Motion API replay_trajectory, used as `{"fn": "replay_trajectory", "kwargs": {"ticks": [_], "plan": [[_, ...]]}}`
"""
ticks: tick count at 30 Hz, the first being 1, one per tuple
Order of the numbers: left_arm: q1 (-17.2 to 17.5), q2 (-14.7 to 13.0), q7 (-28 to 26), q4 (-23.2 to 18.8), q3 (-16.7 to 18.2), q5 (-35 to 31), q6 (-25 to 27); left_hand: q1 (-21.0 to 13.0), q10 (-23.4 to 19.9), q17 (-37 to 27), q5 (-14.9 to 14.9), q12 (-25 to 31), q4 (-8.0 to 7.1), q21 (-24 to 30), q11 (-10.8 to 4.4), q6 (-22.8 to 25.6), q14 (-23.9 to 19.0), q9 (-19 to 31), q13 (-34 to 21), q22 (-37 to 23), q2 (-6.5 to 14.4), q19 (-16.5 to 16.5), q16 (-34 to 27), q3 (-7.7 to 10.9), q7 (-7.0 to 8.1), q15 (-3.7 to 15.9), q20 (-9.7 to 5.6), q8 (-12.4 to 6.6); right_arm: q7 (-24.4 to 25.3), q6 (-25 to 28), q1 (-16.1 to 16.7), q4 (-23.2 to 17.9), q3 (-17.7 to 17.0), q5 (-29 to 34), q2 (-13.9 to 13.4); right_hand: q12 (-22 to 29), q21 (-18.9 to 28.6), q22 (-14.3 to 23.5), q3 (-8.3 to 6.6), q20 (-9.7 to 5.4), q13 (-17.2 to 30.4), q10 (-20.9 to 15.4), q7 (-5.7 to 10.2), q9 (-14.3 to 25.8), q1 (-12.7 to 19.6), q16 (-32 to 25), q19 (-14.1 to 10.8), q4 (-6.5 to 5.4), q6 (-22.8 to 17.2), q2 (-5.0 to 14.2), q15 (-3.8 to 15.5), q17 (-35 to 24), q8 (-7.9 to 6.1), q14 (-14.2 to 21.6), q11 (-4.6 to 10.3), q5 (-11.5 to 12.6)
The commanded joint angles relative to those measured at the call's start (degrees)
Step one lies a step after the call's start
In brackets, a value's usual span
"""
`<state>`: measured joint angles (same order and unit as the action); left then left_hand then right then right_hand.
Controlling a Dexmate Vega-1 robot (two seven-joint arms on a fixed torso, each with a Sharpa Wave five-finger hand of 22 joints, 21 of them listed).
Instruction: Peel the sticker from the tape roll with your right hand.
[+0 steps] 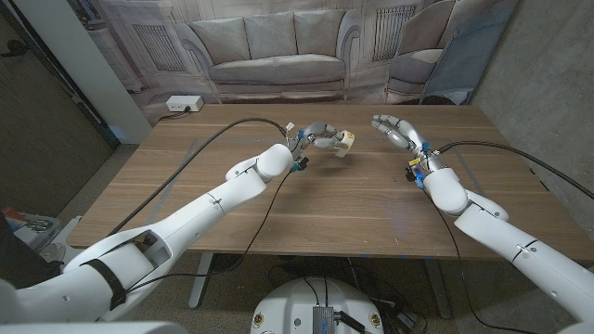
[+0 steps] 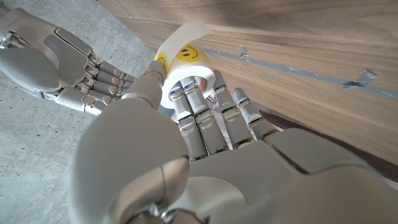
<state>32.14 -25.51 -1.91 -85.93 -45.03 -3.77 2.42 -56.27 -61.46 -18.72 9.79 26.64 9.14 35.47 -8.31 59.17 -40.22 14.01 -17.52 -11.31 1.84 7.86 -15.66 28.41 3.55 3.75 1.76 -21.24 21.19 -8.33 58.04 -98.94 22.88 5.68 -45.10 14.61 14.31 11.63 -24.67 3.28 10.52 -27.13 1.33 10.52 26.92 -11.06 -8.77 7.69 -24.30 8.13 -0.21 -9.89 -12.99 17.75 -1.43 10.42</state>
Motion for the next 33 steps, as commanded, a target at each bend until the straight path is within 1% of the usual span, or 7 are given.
{"fn": "replay_trajectory", "kwargs": {"ticks": [1, 10, 20, 25, 26, 27, 33], "plan": [[-0.6, 0.2, 0.7, -0.2, -0.3, 0.5, 0.2, -5.0, -0.3, -0.2, 0.4, 5.5, -1.24, 0.2, -0.42, 4.5, -0.4, 0.3, -7.5, -0.3, 4.8, 0.2, 0.1, 0.88, -4.65, 8.89, 0.1, -0.24, 2.9, 6.5, 1.9, -5.3, 0.2, 7.4, -1.1, 0.3, 0.5, 0.4, -0.23, 0.44, 0.2, -1.0, 0.15, 0.4, 2.2, -0.2, -1.1, 1.09, -1.4, 0.05, 0.39, -0.1, -0.19, 1.2, 0.49, 0.0], [-0.5, 0.3, 0.2, -0.3, -0.4, 0.4, 0.3, -4.9, -0.4, -0.2, 0.4, 5.7, -1.29, 0.3, -0.13, 4.5, -0.4, 0.4, -7.4, -0.3, 4.8, 0.1, 0.3, 0.94, -4.75, 8.87, -0.02, -0.27, 6.6, 10.6, 2.4, -7.3, 1.3, 13.1, 0.0, 0.6, 1.6, 0.5, -0.78, -0.08, 0.2, -3.6, 0.89, 0.4, 7.7, -0.7, -3.9, 2.33, -4.2, -0.09, 2.69, -0.1, -0.2, 4.7, 0.8, -0.3], [-0.6, 0.4, 0.2, -0.1, -0.4, 0.6, 0.4, -4.9, -0.4, -0.3, 0.5, 5.9, -1.31, 0.4, -0.22, 4.3, -0.4, 0.6, -7.4, -0.3, 4.8, 0.0, 0.5, 0.97, -4.85, 8.86, -0.02, -0.2, 11.7, 16.8, 2.5, -8.5, 3.5, 20.5, 2.1, 0.9, 2.8, 0.9, -0.15, -0.76, 0.4, -5.8, 2.28, 0.5, 13.9, -1.5, -6.4, 2.81, -7.1, -2.07, 6.29, -0.5, -0.26, 8.8, 1.72, -0.3], [-0.7, 0.5, 0.2, 0.2, -0.4, 0.8, 0.1, -4.9, -0.3, -0.4, 0.5, 6.1, -1.31, 0.5, -0.1, 4.6, -0.4, 0.6, -7.4, -0.3, 4.8, 0.0, 0.6, 0.99, -4.69, 8.89, -0.05, -0.32, 14.7, 18.0, 2.3, -8.2, 4.4, 23.4, 3.0, 1.8, 3.8, 1.2, 1.01, -1.03, 0.7, -9.0, 3.03, 0.6, 17.3, -2.9, -7.8, 2.3, -9.5, -2.79, 8.42, -1.4, -0.58, 12.1, 2.44, -0.1], [-0.6, 0.6, 0.1, 0.2, -0.4, 0.8, 0.2, -4.9, -0.3, -0.4, 0.5, 6.1, -1.29, 0.5, -0.08, 4.6, -0.4, 0.6, -7.4, -0.3, 4.8, 0.0, 0.6, 0.99, -4.72, 8.9, -0.05, -0.32, 15.3, 18.8, 2.4, -8.4, 4.7, 24.4, 3.1, 2.0, 3.9, 1.3, 1.17, -1.1, 0.7, -9.5, 3.09, 0.6, 17.6, -3.1, -8.0, 2.22, -9.9, -2.8, 8.59, -1.6, -0.68, 12.5, 1.96, -0.1], [-0.8, 0.5, 0.2, 0.2, -0.5, 0.5, 0.1, -4.9, -0.4, -0.5, 0.5, 6.1, -1.3, 0.5, -0.11, 4.6, -0.5, 0.6, -7.4, -0.3, 4.8, 0.0, 0.5, 0.95, -4.8, 8.92, -0.02, -0.3, 15.7, 19.4, 2.4, -8.6, 4.9, 25.0, 3.3, 2.3, 4.3, 1.4, 1.62, -1.4, 1.0, -10.3, 3.15, 0.7, 18.5, -3.6, -8.4, 2.13, -10.7, -2.9, 8.71, -2.0, -0.81, 13.3, 3.0, 0.0], [-1.0, 0.7, 0.3, 0.7, -0.6, 0.6, -0.2, -4.8, -0.4, -0.5, 0.5, 6.2, -1.38, 0.6, 0.07, 4.5, -0.6, 0.7, -7.3, -0.3, 4.8, 0.0, 0.7, 0.99, -4.84, 8.81, 0.0, -0.28, 18.4, 21.9, 2.0, -8.6, 6.6, 29.9, 3.9, 4.2, 5.8, 1.9, 3.55, -2.15, 1.8, -14.5, 4.29, 0.9, 20.7, -6.6, -10.1, 1.63, -14.0, -3.12, 10.83, -4.0, -1.47, 17.8, 3.51, 0.2]]}}
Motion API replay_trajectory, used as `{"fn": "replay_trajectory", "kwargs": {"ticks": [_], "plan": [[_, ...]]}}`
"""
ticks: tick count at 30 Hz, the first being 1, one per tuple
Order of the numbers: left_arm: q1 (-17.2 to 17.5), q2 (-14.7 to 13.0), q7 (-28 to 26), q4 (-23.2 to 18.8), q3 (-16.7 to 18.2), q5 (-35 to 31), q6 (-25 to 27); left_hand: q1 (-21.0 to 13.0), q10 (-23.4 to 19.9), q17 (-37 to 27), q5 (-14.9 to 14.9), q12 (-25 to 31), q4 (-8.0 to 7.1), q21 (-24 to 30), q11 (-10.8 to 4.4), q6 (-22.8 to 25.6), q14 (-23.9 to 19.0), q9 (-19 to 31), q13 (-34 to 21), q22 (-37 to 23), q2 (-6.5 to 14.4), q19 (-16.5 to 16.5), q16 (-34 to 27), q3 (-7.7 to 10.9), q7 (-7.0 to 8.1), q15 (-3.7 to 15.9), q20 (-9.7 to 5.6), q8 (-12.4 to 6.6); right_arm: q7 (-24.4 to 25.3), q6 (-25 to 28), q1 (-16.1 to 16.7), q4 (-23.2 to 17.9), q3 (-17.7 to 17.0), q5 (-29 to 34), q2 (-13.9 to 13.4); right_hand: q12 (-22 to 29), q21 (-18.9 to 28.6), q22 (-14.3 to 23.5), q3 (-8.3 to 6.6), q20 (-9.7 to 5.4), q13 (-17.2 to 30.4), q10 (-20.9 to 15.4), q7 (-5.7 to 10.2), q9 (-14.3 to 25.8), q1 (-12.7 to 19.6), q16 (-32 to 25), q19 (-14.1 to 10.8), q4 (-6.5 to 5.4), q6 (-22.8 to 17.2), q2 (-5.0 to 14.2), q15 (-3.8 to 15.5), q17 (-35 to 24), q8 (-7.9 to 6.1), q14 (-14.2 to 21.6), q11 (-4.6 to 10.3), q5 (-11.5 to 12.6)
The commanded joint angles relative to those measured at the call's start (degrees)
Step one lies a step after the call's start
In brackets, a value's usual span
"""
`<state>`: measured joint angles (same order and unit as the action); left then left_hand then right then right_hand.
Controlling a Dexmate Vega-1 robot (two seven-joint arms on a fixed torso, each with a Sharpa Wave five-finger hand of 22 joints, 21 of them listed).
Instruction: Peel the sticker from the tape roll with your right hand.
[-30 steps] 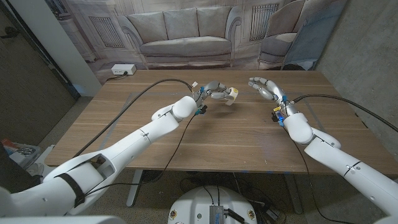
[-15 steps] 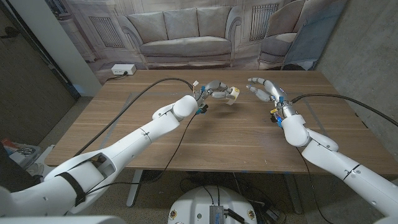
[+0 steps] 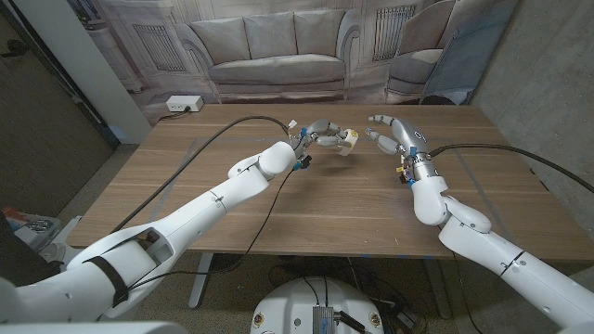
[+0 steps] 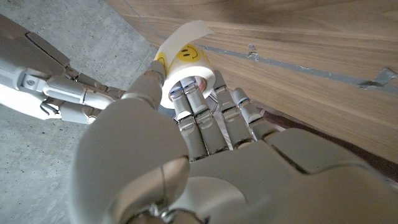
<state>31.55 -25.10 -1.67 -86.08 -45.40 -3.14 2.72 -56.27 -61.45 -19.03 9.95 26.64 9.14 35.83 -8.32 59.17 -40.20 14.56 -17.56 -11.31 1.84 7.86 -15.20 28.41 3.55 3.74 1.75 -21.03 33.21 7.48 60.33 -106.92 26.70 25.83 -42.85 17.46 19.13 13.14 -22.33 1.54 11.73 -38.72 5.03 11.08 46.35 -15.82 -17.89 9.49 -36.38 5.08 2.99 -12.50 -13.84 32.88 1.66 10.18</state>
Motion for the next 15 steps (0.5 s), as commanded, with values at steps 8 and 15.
{"fn": "replay_trajectory", "kwargs": {"ticks": [8, 15], "plan": [[-0.7, 0.3, 0.7, 0.9, -0.5, 0.0, -0.5, -4.9, -0.7, -0.3, 0.4, 6.7, -1.3, 0.4, 0.07, 4.7, -0.7, 0.3, -7.4, -0.3, 4.8, -0.1, 0.3, 1.07, -5.03, 8.92, -0.12, -0.6, 6.5, 8.8, -0.5, -1.3, 4.2, 12.8, 1.6, 2.6, 2.1, 0.9, 4.34, -0.78, 1.6, -4.9, 0.91, 0.4, 1.1, -4.4, -1.6, -0.89, -3.3, -2.12, 8.33, -3.7, -0.65, 4.8, 1.6, 0.7], [-1.0, 0.0, 1.5, 0.2, -0.9, -0.4, -0.5, -4.9, -0.6, -0.4, 0.4, 6.9, -1.25, 0.5, 0.11, 4.8, -0.8, 0.5, -7.6, -0.3, 4.7, -0.1, 0.4, 1.07, -4.98, 8.92, -0.02, -0.65, 8.0, 10.7, -0.6, -1.0, 5.2, 15.0, 2.3, 4.0, 2.9, 1.3, 6.41, -1.03, 2.3, -7.4, 1.22, 0.5, 1.5, -6.5, -1.6, -1.07, -4.6, -3.3, 8.97, -5.9, -0.79, 6.2, 1.58, 1.6]]}}
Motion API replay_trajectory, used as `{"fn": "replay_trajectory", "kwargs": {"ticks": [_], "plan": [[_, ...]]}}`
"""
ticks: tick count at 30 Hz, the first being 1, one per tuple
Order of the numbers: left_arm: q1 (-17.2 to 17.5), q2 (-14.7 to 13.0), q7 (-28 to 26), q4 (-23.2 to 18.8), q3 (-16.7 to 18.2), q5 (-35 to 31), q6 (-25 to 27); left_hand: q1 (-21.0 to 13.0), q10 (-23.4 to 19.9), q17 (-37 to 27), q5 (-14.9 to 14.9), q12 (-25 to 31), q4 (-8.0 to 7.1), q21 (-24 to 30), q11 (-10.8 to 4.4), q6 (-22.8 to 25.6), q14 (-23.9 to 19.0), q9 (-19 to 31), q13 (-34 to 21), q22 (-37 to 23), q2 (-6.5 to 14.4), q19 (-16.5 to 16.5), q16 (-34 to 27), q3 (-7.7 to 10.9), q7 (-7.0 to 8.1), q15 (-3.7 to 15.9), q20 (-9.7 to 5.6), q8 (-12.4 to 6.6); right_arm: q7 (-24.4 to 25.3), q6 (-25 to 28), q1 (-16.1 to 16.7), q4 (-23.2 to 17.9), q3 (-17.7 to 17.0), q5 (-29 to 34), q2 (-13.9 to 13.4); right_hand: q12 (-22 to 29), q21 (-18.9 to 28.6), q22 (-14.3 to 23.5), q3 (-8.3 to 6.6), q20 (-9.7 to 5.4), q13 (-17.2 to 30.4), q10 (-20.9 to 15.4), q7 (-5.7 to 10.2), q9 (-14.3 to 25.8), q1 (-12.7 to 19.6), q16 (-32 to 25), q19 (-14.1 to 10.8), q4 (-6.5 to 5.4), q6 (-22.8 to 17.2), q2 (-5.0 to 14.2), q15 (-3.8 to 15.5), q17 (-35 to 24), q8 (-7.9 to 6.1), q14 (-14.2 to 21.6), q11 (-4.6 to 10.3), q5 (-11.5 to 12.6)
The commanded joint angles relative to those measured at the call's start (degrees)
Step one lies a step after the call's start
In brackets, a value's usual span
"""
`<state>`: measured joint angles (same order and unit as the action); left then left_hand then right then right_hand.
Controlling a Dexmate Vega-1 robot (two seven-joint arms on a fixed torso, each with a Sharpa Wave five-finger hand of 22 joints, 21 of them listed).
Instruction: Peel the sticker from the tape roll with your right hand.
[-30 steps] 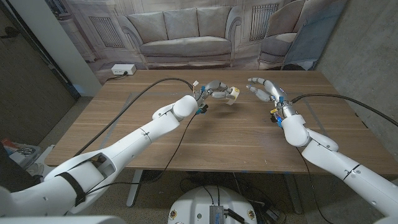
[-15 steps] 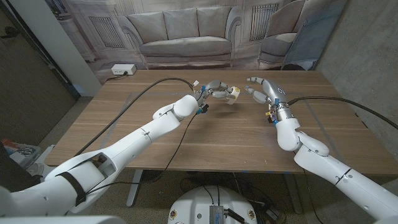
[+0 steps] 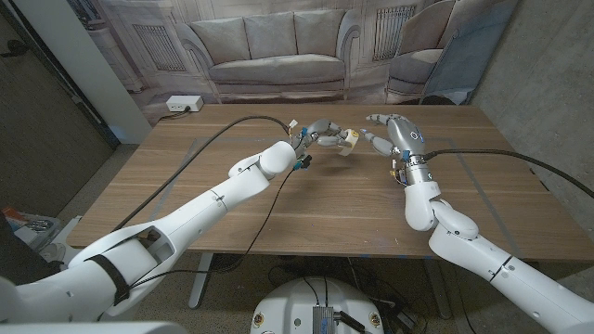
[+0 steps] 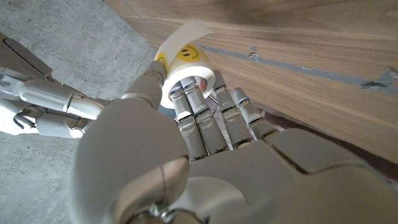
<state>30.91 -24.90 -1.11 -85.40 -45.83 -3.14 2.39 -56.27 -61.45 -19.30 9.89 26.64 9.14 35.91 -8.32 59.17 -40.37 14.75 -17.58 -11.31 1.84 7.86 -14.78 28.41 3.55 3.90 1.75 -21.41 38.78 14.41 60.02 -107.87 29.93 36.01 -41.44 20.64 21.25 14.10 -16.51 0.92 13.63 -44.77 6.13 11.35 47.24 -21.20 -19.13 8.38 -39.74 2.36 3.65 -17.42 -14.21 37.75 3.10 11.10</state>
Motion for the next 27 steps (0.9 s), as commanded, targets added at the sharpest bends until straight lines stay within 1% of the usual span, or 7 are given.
{"fn": "replay_trajectory", "kwargs": {"ticks": [1, 7, 8, 13, 15, 17, 27], "plan": [[-0.4, -0.2, 1.0, -0.6, -0.5, -0.5, 0.0, -4.9, -0.6, -0.2, 0.5, 7.0, -1.27, 0.4, 0.14, 4.8, -0.6, 0.3, -7.6, -0.3, 4.7, -0.1, 0.0, 1.08, -4.96, 8.71, 0.0, -0.3, 2.7, 4.0, -0.4, 0.1, 2.1, 5.1, 1.0, 0.9, 0.9, 0.4, 0.84, -0.6, 0.5, -1.5, 0.2, 0.2, 0.7, -1.3, -0.3, 0.04, -1.5, -0.67, 8.39, -1.3, -0.43, 1.3, 0.06, 0.8], [-0.6, -0.3, 1.5, -1.3, -0.7, -0.8, 0.1, -5.0, -1.0, -0.2, 0.5, 7.3, -1.2, 0.5, 0.22, 5.2, -0.9, 0.3, -7.6, -0.3, 4.7, 0.0, 0.1, 1.16, -5.1, 8.72, -0.04, -0.41, 3.5, 5.2, -0.5, 0.4, 2.6, 6.2, 1.3, 2.2, 1.7, 0.7, 1.41, -0.96, 1.1, -3.9, 0.5, 0.3, 2.4, -3.1, -0.8, 0.36, -3.7, -0.58, 8.91, -2.8, -1.05, 3.3, 0.98, 1.4], [-0.5, -0.2, 1.6, -1.3, -0.6, -0.6, 0.0, -5.0, -1.0, -0.2, 0.5, 7.3, -1.16, 0.6, 0.26, 5.3, -0.9, 0.4, -7.6, -0.3, 4.6, 0.0, 0.2, 1.2, -5.08, 8.76, -0.11, -0.45, 3.6, 5.5, -0.6, 0.4, 2.8, 6.5, 1.3, 2.5, 1.8, 0.8, 1.52, -1.04, 1.2, -4.4, 0.7, 0.5, 2.8, -3.4, -0.6, 0.44, -4.0, -0.55, 8.92, -3.2, -1.19, 3.5, 1.46, 1.5], [-0.7, -0.3, 2.0, -1.8, -0.8, -0.9, 0.0, -5.0, -1.2, -0.2, 0.5, 7.6, -1.14, 0.7, 0.45, 5.4, -1.1, 0.5, -7.5, -0.3, 4.5, 0.0, 0.2, 1.25, -5.32, 8.74, -0.2, -0.55, 5.4, 5.7, -0.9, 1.2, 3.5, 7.9, 1.6, 3.6, 2.3, 1.0, 1.94, -1.25, 1.8, -6.4, 0.88, 0.8, 4.2, -4.6, -0.8, 0.64, -5.2, -0.66, 9.12, -4.4, -1.69, 4.7, 1.78, 1.8], [-0.5, -0.2, 1.5, -2.1, -0.7, -1.0, 0.1, -5.0, -1.5, -0.2, 0.5, 7.7, -1.07, 0.7, 0.32, 5.6, -1.2, 0.6, -7.5, -0.3, 4.4, 0.1, 0.3, 1.28, -5.38, 8.75, -0.28, -0.63, 6.0, 5.9, -0.9, 1.5, 3.6, 8.1, 1.7, 4.6, 2.8, 1.2, 2.31, -1.6, 2.4, -7.8, 1.0, 1.2, 5.3, -5.8, -1.0, 0.77, -6.6, -0.82, 9.22, -5.5, -2.38, 5.8, 2.63, 2.1], [-0.4, -0.2, 1.5, -2.2, -0.7, -1.1, -0.1, -5.0, -1.4, -0.2, 0.5, 7.8, -1.05, 0.8, 0.52, 5.7, -1.2, 0.6, -7.5, -0.3, 4.4, 0.1, 0.4, 1.36, -5.43, 8.74, -0.36, -0.68, 6.1, 6.2, -1.0, 1.6, 3.8, 8.6, 1.6, 4.8, 2.9, 1.3, 2.53, -1.83, 2.7, -7.8, 0.92, 1.3, 5.7, -6.3, -1.0, 0.76, -7.4, -0.91, 9.25, -6.0, -2.77, 6.2, 2.68, 2.2], [-0.6, 0.1, 1.7, -2.1, -0.8, -1.2, 0.1, -5.0, -1.6, -0.2, 0.6, 8.1, -1.05, 1.1, 0.51, 5.7, -1.5, 0.8, -7.4, -0.4, 4.3, 0.3, 0.5, 1.49, -5.53, 8.69, -0.31, -0.79, 7.2, 7.5, -1.1, 1.9, 4.5, 10.1, 1.7, 5.2, 3.2, 1.5, 2.93, -1.73, 3.4, -7.3, 1.16, 1.7, 6.8, -6.5, -0.6, 0.84, -6.7, -1.41, 9.34, -6.7, -2.78, 6.1, 3.21, 2.5]]}}
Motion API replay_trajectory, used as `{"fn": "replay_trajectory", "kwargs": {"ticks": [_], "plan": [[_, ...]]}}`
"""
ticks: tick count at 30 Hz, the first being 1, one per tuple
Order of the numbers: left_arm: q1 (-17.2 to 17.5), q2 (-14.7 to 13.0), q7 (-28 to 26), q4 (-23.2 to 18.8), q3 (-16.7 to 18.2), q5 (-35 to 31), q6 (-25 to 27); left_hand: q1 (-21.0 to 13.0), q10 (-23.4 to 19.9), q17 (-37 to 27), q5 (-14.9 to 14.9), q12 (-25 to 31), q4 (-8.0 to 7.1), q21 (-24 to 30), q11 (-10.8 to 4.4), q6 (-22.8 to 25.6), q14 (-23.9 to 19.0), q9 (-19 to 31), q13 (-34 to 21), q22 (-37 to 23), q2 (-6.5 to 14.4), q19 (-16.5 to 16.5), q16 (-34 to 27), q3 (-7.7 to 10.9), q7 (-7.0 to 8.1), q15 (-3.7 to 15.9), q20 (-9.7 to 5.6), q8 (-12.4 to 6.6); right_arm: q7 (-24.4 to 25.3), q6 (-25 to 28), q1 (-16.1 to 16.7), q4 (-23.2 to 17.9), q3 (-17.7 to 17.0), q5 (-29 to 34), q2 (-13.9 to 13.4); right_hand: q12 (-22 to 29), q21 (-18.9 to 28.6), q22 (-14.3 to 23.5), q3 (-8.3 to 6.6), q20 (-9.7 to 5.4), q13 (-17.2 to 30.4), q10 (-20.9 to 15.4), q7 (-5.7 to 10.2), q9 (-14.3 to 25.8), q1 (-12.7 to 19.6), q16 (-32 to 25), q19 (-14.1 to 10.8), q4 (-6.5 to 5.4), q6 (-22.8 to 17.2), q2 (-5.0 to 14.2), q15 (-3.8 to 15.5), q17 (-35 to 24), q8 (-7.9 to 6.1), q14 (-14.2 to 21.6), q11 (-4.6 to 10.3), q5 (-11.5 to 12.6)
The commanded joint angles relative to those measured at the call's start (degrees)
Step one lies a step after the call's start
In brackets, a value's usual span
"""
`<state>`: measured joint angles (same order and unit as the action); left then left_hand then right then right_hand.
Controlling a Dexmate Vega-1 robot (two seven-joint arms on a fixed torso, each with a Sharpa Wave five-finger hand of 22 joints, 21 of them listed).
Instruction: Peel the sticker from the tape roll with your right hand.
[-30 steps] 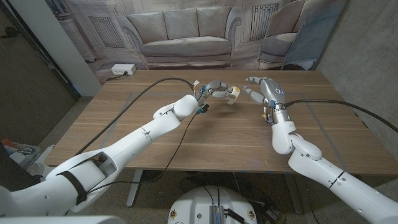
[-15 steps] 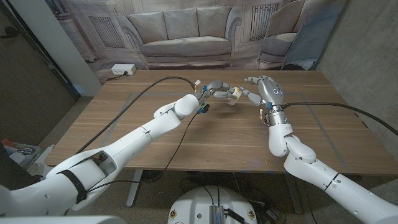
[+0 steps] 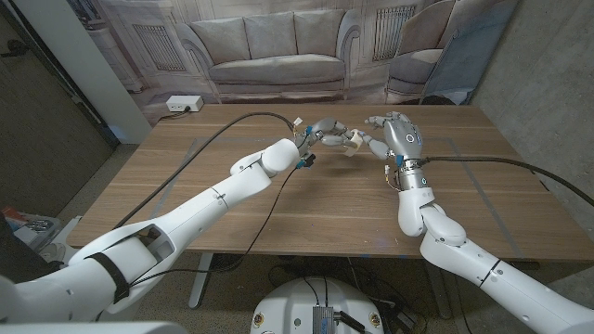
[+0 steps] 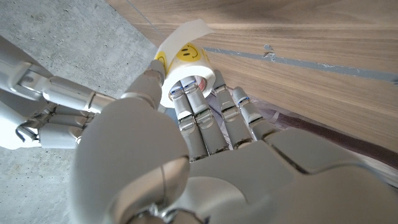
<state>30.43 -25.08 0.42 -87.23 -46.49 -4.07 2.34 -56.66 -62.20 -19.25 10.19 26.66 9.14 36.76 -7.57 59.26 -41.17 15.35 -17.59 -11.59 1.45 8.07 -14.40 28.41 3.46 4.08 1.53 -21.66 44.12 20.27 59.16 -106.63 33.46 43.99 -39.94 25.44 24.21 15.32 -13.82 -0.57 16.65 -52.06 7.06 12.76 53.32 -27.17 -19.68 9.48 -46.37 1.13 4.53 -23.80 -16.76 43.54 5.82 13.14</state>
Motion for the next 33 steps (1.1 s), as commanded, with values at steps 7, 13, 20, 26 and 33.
{"fn": "replay_trajectory", "kwargs": {"ticks": [7, 13, 20, 26, 33], "plan": [[-0.5, 0.5, 0.6, 0.0, -0.3, -0.2, 0.1, -4.6, -1.0, -0.2, 0.3, 8.4, -1.06, 0.4, 0.0, 5.8, -0.9, 0.4, -7.6, -0.1, 4.6, 0.1, 0.3, 1.6, -5.46, 8.49, -0.06, -0.67, 3.4, 2.1, -0.7, 1.5, 1.8, 3.5, 0.6, 1.7, 0.7, 0.5, 0.53, -0.31, 1.4, -1.6, 0.54, 0.9, 2.0, -1.1, 0.0, -0.29, -1.8, -0.36, 8.57, -1.2, -1.41, 1.4, 1.03, 0.9], [-1.0, 0.7, 1.1, 0.2, -0.4, -0.1, -0.2, -4.5, -0.8, -0.2, 0.3, 8.6, -1.1, 0.5, 0.05, 5.8, -0.9, 0.6, -7.7, -0.1, 4.6, 0.1, 0.5, 1.68, -5.75, 8.41, -0.04, -0.73, 4.4, 2.3, -1.1, 2.2, 2.6, 4.4, 0.9, 3.5, 1.3, 0.7, 0.97, -0.73, 2.9, -3.3, 0.63, 1.8, 3.9, -2.2, 0.0, -0.16, -3.3, -0.67, 8.75, -2.5, -2.98, 2.8, 1.58, 1.3], [-1.0, 1.0, 1.5, 0.6, -0.6, 0.1, -0.6, -4.4, -0.8, -0.3, 0.4, 8.7, -1.09, 0.6, 0.02, 5.9, -1.0, 0.8, -7.6, -0.1, 4.5, 0.0, 0.6, 1.78, -5.71, 8.46, -0.02, -0.84, 4.8, 2.7, -1.3, 2.3, 2.9, 4.9, 0.9, 4.2, 1.6, 0.9, 1.23, -1.03, 3.8, -3.3, 0.81, 2.4, 4.8, -2.4, 0.1, -0.28, -3.5, -0.74, 8.69, -3.2, -3.69, 3.1, 1.87, 1.6], [-1.2, 1.1, 1.7, 0.7, -0.8, -0.1, -0.7, -4.4, -0.8, -0.3, 0.4, 9.0, -1.09, 0.7, -0.08, 5.9, -1.1, 1.0, -7.6, -0.1, 4.5, 0.0, 0.7, 1.86, -5.62, 8.47, -0.06, -0.89, 5.1, 2.8, -1.4, 2.5, 3.1, 5.1, 0.8, 4.6, 1.8, 1.1, 1.45, -0.95, 4.5, -3.1, 0.82, 2.8, 5.0, -2.3, 0.2, -0.57, -3.3, -0.71, 8.63, -3.5, -4.09, 3.1, 1.96, 1.7], [-1.2, 1.0, 1.7, 0.6, -0.9, -0.3, -1.2, -4.4, -0.5, -0.4, 0.4, 9.1, -1.07, 0.9, 0.1, 5.8, -1.2, 1.2, -7.7, -0.2, 4.4, -0.1, 0.8, 1.9, -5.6, 8.48, -0.03, -0.93, 5.1, 3.0, -1.5, 2.6, 3.3, 5.1, 0.9, 5.1, 2.1, 1.2, 1.7, -1.08, 5.3, -2.9, 0.97, 3.2, 5.1, -2.1, 0.3, -0.96, -3.2, -0.56, 8.63, -3.8, -4.58, 3.3, 1.89, 1.9]]}}
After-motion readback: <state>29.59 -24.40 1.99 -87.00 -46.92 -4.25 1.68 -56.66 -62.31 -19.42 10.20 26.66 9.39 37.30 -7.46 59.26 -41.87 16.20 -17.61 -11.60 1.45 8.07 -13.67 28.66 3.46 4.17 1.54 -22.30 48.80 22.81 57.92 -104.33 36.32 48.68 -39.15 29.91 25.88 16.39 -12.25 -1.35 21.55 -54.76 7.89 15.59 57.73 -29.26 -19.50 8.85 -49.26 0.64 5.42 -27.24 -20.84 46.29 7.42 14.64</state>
